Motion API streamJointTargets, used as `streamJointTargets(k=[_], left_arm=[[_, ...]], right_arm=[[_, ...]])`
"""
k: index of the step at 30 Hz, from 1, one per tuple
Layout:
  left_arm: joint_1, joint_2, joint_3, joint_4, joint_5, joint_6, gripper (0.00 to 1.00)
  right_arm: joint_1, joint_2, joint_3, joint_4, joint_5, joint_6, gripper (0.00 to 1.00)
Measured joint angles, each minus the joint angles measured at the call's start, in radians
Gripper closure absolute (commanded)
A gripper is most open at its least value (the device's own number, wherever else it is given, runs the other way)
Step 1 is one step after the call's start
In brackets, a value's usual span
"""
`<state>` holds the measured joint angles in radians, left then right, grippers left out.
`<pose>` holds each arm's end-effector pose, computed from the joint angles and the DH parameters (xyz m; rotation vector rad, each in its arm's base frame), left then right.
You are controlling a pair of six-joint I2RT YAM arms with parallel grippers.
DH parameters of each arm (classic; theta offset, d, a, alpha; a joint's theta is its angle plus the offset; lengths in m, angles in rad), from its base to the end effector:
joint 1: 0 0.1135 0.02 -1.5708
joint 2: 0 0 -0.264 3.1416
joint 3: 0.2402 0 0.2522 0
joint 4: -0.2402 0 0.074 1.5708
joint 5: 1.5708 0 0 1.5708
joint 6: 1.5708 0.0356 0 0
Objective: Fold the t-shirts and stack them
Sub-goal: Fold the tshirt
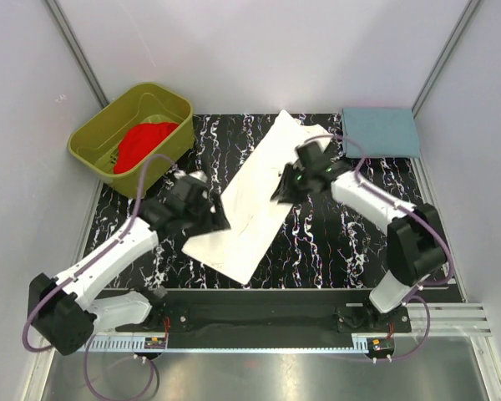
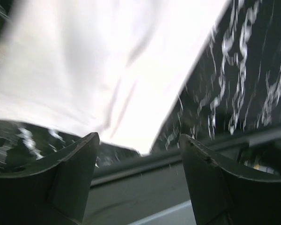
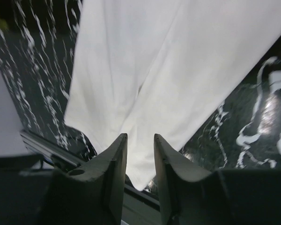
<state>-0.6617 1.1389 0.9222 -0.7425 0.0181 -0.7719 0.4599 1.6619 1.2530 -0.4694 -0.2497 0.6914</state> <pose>0.1768 -0.1385 0.2695 -0.1376 2.6319 -0.5646 0.3204 0.1685 0.2506 0.1822 2.5793 0.7793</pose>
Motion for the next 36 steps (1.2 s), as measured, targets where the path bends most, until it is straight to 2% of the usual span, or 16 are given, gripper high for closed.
streamJointTargets(k=[4,8,11,15,24,30,32,33,36], left_arm=[[0.198,0.005,0.007,-0.023,-0.026,0.083,0.26],[0.265,0.027,-0.021,-0.014,-0.001,0.129,0.27],[0.305,0.038,-0.067,0.004,0.032,0.151,0.27],[0.344,0.043,-0.113,0.021,0.068,0.171,0.27],[0.362,0.089,-0.129,0.053,0.122,0.219,0.27],[0.335,0.084,-0.155,0.055,0.148,0.224,0.27],[0.312,0.068,-0.166,0.055,0.142,0.22,0.27],[0.306,0.061,-0.169,0.053,0.137,0.217,0.27],[0.293,0.047,-0.172,0.048,0.124,0.206,0.27]], right_arm=[[0.216,-0.014,-0.103,0.01,0.029,0.06,0.67],[0.351,-0.006,-0.133,0.036,0.042,0.089,0.66],[0.426,0.026,-0.133,0.071,0.056,0.094,0.61],[0.513,0.089,-0.134,0.083,0.081,0.09,0.61],[0.536,0.111,-0.186,-0.003,0.147,0.081,0.64],[0.536,0.002,-0.3,-0.077,0.164,0.073,0.64],[0.536,-0.057,-0.344,-0.096,0.164,0.085,0.59],[0.536,-0.086,-0.36,-0.105,0.164,0.098,0.52],[0.535,-0.184,-0.391,-0.12,0.189,0.213,0.44]])
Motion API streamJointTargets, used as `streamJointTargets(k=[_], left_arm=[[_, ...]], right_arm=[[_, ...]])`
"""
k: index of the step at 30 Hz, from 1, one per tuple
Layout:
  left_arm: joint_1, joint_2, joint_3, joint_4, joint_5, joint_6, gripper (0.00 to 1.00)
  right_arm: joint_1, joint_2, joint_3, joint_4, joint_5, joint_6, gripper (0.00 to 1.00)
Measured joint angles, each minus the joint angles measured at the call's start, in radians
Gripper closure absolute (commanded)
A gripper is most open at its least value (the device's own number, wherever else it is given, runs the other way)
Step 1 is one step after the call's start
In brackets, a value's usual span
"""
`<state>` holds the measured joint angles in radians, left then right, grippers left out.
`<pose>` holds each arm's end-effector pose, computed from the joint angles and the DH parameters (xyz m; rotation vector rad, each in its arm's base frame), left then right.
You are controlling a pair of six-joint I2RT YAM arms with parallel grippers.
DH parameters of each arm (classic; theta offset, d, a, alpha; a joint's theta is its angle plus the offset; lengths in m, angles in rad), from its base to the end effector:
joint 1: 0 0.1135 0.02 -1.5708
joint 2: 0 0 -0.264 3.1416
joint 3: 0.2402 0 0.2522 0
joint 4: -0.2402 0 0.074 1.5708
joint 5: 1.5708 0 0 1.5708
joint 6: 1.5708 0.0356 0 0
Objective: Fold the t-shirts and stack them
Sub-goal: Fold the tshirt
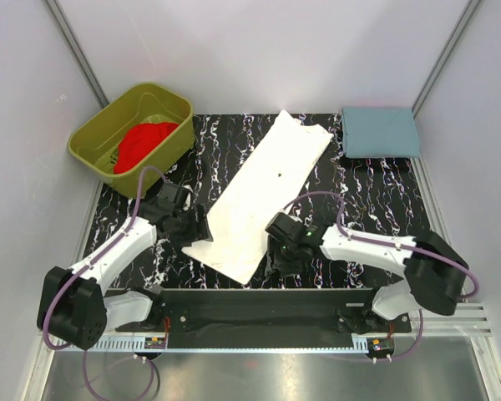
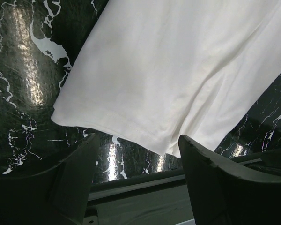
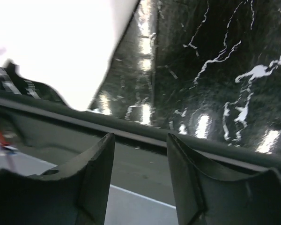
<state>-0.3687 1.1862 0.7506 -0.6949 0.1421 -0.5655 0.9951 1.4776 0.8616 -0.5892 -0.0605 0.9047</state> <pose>0.1987 -0.0822 0.2104 -0.2287 2.7669 -0.4561 0.1447 0.2270 0.1815 -0.1491 2.9334 0.4933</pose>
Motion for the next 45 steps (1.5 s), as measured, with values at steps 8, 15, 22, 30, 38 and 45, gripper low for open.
streamJointTargets(k=[8,15,22,30,38,45], left_arm=[[0.018,0.004,0.032,-0.014,-0.008,-0.01,0.26],[0.093,0.049,0.07,0.016,0.025,-0.006,0.26],[0.112,0.079,0.068,0.04,0.067,0.001,0.26],[0.116,0.079,0.067,0.043,0.067,0.02,0.26],[0.116,0.079,0.067,0.059,0.068,0.028,0.27],[0.088,0.055,0.024,0.062,0.095,0.045,0.28]], right_arm=[[0.0,-0.076,-0.013,0.056,0.026,0.388,0.48],[0.084,0.039,-0.022,0.14,0.073,0.579,0.49],[0.142,0.183,0.066,0.166,0.101,0.613,0.51],[0.143,0.206,0.066,0.175,0.113,0.619,0.64],[0.143,0.208,0.045,0.191,0.109,0.609,1.0],[0.142,0.124,-0.025,0.169,0.116,0.538,1.0]])
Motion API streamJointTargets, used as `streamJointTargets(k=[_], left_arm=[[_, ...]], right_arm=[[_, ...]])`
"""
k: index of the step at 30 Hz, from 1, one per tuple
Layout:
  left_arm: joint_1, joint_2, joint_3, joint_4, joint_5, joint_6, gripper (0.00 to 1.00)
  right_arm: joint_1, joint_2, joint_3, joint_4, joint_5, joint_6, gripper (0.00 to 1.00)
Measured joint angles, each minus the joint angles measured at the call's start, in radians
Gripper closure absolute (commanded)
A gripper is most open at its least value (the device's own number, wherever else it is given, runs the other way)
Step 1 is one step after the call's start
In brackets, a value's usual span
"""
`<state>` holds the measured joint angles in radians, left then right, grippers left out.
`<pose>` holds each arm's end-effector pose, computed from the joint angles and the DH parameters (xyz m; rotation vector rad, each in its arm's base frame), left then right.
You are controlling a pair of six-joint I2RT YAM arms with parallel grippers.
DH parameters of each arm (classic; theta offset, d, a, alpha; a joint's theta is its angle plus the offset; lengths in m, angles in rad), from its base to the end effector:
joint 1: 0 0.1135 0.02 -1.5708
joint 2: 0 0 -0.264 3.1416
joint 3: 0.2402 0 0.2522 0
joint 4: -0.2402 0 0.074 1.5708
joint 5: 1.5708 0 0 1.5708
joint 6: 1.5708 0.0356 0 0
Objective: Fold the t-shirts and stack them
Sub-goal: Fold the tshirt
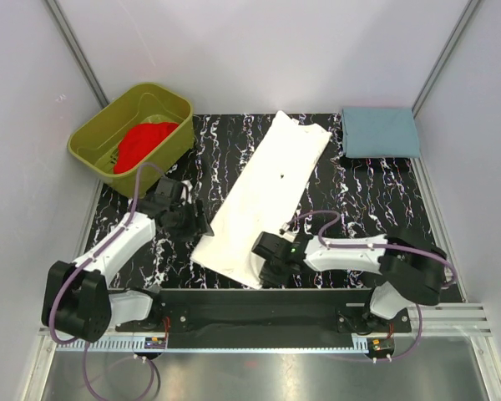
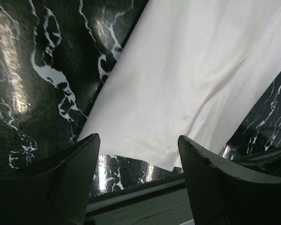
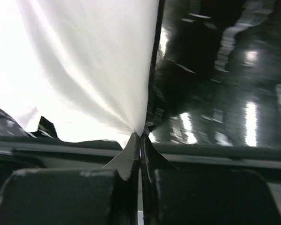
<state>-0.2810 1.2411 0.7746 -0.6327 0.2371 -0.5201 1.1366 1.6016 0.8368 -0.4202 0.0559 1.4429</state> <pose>0.2183 -0.0717 0.2099 -0.2494 2.7349 -0.5583 0.1228 0.2601 0.1496 0.4636 2.8984 0.5281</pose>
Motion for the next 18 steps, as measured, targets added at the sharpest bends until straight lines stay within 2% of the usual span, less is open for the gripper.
streamJointTargets(k=[10,18], left_arm=[[-0.311,-0.128,-0.114,0.02,0.014,-0.126,0.28],[-0.521,-0.097,-0.253,0.118,0.015,-0.256,0.28]], right_arm=[[-0.003,-0.303,-0.154,-0.282,0.007,-0.137,1.0],[-0.006,-0.513,-0.222,-0.434,0.006,-0.172,1.0]])
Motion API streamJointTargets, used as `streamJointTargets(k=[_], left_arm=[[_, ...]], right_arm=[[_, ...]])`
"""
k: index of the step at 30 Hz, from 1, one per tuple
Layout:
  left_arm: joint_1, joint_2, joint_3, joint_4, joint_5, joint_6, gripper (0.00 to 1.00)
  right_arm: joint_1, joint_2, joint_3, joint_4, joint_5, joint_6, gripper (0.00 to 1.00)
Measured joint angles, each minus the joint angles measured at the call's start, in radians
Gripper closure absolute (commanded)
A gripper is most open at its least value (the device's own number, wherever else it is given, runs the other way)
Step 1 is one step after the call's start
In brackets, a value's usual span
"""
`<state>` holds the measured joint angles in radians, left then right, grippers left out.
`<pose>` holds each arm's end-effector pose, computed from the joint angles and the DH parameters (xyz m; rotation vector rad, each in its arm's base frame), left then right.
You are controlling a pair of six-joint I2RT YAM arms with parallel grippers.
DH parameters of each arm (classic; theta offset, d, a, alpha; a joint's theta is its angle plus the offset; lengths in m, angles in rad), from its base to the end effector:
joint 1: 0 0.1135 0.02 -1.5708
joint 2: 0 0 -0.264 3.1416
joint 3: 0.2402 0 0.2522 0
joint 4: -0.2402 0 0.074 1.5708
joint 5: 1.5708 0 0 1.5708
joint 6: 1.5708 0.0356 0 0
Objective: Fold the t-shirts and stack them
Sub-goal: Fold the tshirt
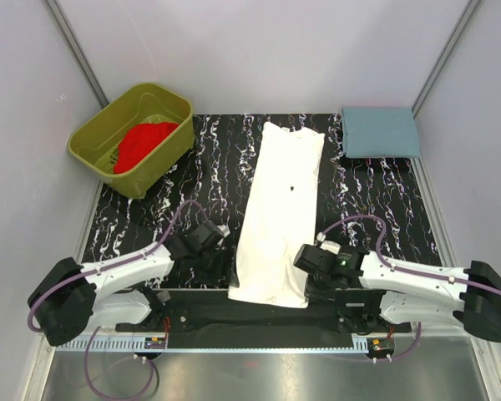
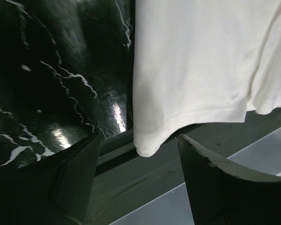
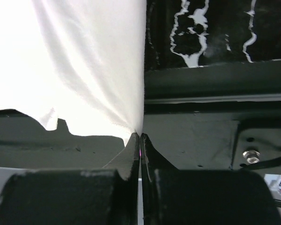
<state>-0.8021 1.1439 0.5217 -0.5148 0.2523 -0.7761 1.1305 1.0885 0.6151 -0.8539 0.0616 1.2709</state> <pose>0.1259 -0.1430 0.1614 0.1199 2.9256 -0.7193 0.0742 0.1522 0.1828 0.2203 2.9728 0.3068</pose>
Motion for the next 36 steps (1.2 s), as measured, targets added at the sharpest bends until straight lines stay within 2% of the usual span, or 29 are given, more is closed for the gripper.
streamJointTargets(k=[4,14,30,32,34,35,36], left_arm=[[-0.066,0.043,-0.005,0.051,0.004,-0.042,0.3],[-0.115,0.089,0.003,0.13,0.007,-0.08,0.32],[-0.216,0.114,-0.051,0.144,-0.024,-0.152,0.38],[-0.222,0.114,-0.055,0.159,-0.023,-0.164,0.47],[-0.228,0.114,-0.066,0.184,-0.02,-0.176,0.68],[-0.229,0.116,-0.071,0.193,-0.02,-0.179,0.75],[-0.231,0.12,-0.077,0.203,-0.019,-0.183,0.87]], right_arm=[[0.0,-0.057,-0.015,-0.043,0.0,0.001,1.0],[0.0,-0.082,-0.02,-0.075,-0.001,0.009,1.0],[0.0,-0.132,-0.027,-0.087,0.0,0.026,1.0],[0.0,-0.141,-0.036,-0.087,0.0,0.032,1.0],[0.0,-0.143,-0.044,-0.087,0.0,0.036,1.0],[0.0,-0.143,-0.047,-0.087,0.0,0.036,1.0],[0.0,-0.143,-0.048,-0.087,0.0,0.036,1.0]])
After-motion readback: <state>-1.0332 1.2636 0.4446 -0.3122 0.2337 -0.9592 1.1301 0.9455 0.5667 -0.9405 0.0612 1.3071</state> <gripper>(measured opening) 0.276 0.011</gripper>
